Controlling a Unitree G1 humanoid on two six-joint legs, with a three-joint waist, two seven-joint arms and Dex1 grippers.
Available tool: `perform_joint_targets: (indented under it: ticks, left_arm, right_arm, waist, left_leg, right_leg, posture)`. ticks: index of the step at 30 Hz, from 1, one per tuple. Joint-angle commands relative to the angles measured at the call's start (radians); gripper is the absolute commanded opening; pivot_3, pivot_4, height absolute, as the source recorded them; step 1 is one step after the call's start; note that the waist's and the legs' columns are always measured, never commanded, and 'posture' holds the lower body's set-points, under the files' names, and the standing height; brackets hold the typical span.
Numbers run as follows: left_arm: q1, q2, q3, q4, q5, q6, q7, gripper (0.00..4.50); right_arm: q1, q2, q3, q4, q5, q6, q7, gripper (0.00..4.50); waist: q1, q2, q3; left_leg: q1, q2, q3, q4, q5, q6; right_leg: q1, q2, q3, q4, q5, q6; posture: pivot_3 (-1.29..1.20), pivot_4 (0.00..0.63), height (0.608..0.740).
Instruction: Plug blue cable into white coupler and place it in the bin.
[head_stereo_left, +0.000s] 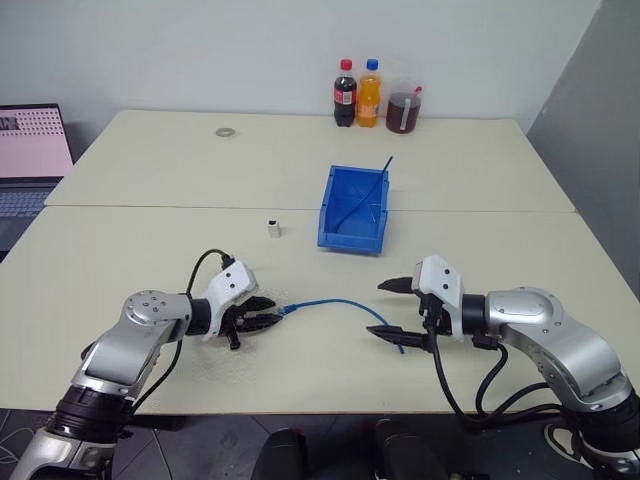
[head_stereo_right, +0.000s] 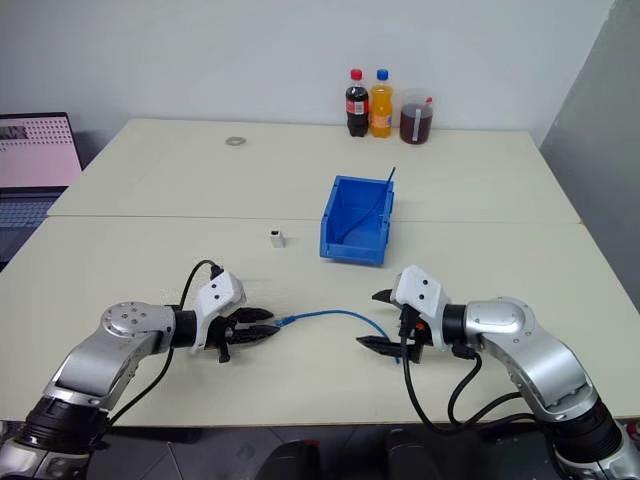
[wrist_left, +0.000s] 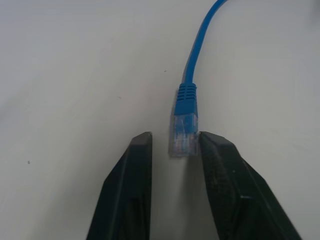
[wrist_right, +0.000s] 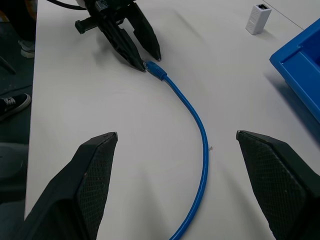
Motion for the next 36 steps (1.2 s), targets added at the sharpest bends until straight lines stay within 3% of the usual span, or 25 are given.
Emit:
perform_joint_targets:
  ticks: [1,3,11,17,27,36]
  left_arm:
    - [0.047,0.0,-0.058,-0.034,-0.008,0.051,-0.031,0.55]
    - [0.053,-0.007,-0.054,-0.045,-0.013,0.051,-0.025,0.22]
    - [0.019,-0.073,0.024,-0.062,-0.089,0.021,-0.01,0.21]
    - [-0.091,-0.128,0.059,-0.08,-0.159,0.026,-0.009,0.21]
    - [-0.237,-0.201,0.102,-0.106,-0.367,0.181,-0.013,0.21]
    - [-0.267,-0.203,0.121,-0.094,-0.467,0.254,-0.029,0.21]
  right_arm:
    - [-0.016,-0.001,-0.038,-0.033,0.016,-0.014,-0.009,4.04]
    - [-0.008,-0.005,-0.046,-0.039,0.03,-0.007,-0.005,4.04]
    - [0.051,0.04,-0.161,-0.089,0.184,0.083,-0.049,4.04]
    - [0.152,-0.008,-0.174,-0.159,0.232,0.093,-0.029,4.04]
    - [0.12,0.19,-0.274,-0.085,0.467,0.213,-0.219,4.04]
    - [0.041,0.28,-0.297,0.002,0.536,0.205,-0.296,4.04]
  waist:
    - [0.0,0.0,0.0]
    - [0.001,0.0,0.0]
    - [0.004,0.0,0.0]
    - [0.007,-0.001,0.001]
    - [-0.002,-0.001,0.001]
    - [0.0,-0.001,0.001]
  left_leg:
    - [0.0,0.0,0.0,0.0,0.0,0.0]
    - [0.0,0.0,0.0,0.0,0.0,0.0]
    - [0.0,0.0,-0.001,0.001,0.0,0.0]
    - [-0.002,0.0,-0.004,0.003,0.0,0.0]
    - [-0.001,0.0,-0.004,0.003,0.0,0.0]
    - [-0.002,0.0,-0.004,0.003,0.0,0.0]
  right_leg:
    - [0.0,0.0,0.0,0.0,0.0,0.0]
    - [0.0,0.0,0.0,0.0,0.0,0.0]
    - [0.002,0.0,0.0,0.0,0.0,0.0]
    - [0.002,0.0,-0.001,0.0,0.0,0.0]
    - [0.002,0.002,0.0,0.0,0.0,0.0]
    - [0.002,0.001,0.0,0.0,0.0,0.0]
  posture:
    - [0.0,0.15,0.74]
    - [0.0,0.15,0.74]
    - [0.0,0.15,0.74]
    - [0.0,0.15,0.74]
    - [0.0,0.15,0.74]
    - [0.0,0.15,0.74]
